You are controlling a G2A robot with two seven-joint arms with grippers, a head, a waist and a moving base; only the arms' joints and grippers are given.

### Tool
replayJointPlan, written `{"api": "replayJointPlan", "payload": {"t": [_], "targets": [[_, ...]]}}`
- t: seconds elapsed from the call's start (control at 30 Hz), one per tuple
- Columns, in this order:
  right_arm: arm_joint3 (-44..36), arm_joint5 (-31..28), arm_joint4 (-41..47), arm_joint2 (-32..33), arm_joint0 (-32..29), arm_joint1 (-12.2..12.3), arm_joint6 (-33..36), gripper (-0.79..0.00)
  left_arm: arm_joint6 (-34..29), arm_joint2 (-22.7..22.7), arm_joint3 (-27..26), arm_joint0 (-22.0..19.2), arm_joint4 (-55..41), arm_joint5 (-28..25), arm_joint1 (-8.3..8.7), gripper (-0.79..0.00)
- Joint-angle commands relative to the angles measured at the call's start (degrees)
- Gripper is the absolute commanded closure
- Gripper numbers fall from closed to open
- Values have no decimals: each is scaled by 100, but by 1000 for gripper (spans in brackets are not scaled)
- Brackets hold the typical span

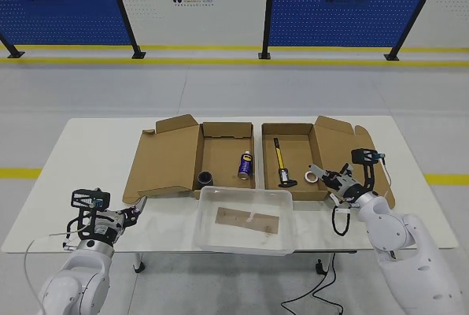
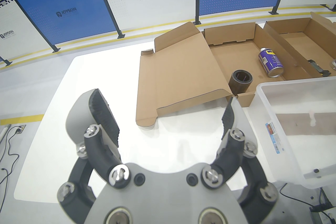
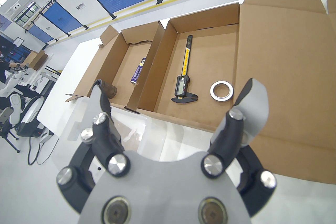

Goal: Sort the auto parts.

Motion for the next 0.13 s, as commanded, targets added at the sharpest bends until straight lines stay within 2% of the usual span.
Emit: {"api": "replayJointPlan", "payload": {"t": [0.0,0.1], "targets": [[0,0,0,0,0,0,0,-784,0,0,0,0,0,0,0,-785],[0,0,0,0,0,0,0,-784,0,0,0,0,0,0,0,-785]]}}
